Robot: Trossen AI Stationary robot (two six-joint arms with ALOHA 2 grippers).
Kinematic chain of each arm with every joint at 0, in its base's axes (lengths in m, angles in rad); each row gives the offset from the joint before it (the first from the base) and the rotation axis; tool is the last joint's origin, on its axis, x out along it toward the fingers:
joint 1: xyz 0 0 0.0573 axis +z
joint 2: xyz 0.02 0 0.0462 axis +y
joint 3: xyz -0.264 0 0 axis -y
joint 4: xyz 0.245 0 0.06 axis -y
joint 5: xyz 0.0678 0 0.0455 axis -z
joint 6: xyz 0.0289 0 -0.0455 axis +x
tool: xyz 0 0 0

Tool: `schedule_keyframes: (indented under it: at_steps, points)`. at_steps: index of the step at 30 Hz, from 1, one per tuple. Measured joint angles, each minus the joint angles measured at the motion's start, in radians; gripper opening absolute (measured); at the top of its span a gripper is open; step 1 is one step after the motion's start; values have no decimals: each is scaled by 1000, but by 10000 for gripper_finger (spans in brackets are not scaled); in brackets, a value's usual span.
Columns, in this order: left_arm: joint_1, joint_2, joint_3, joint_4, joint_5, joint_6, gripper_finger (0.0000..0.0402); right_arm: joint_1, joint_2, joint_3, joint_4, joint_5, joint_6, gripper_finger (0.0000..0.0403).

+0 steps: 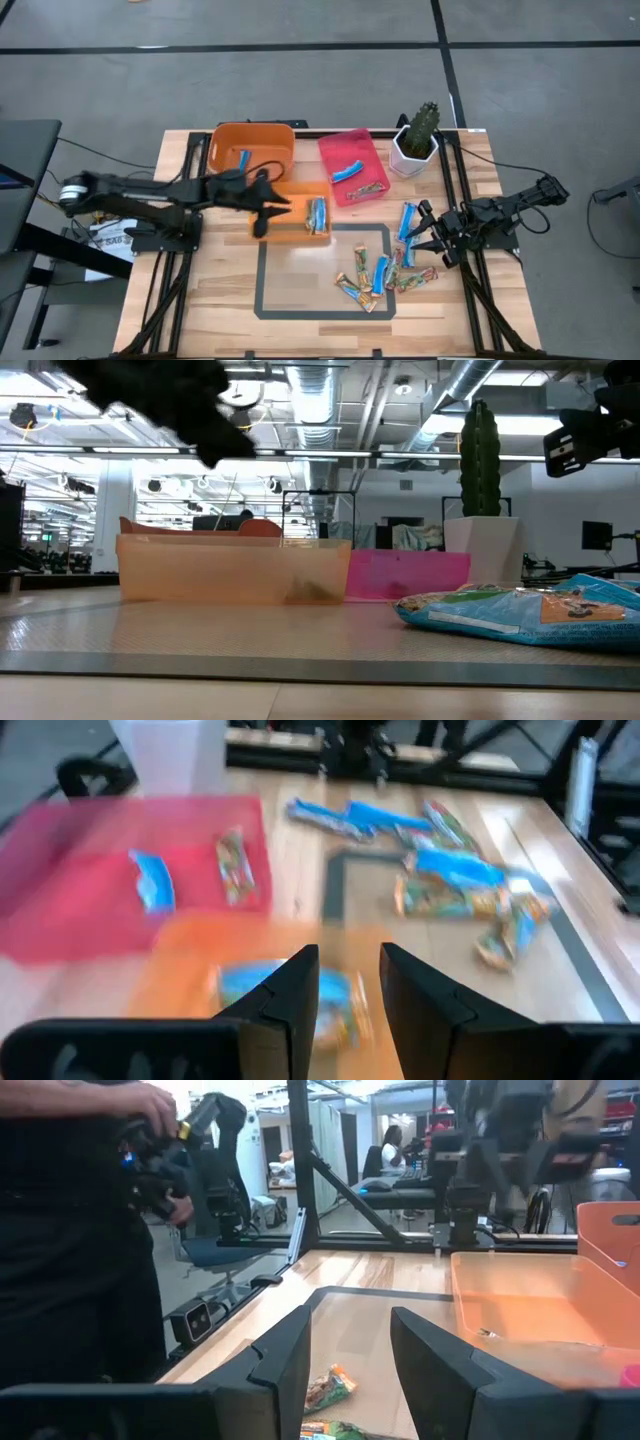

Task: Pick and place Granola Bars by type
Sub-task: Put the red granola bar into the red bin

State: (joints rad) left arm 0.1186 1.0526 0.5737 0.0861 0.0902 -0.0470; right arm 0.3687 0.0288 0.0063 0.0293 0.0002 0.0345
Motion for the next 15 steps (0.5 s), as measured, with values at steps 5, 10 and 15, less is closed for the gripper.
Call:
schedule_keyframes:
  at_steps: [5,10,15]
  points:
    - [1,-224,-191,-2,0,-16,100,0,0,0,1,0,0,134]
    - [1,-424,-331,-28,10,-26,100,0,0,0,0,0,0,133]
    - [1,-585,-421,-23,27,-26,100,0,0,0,1,0,0,134]
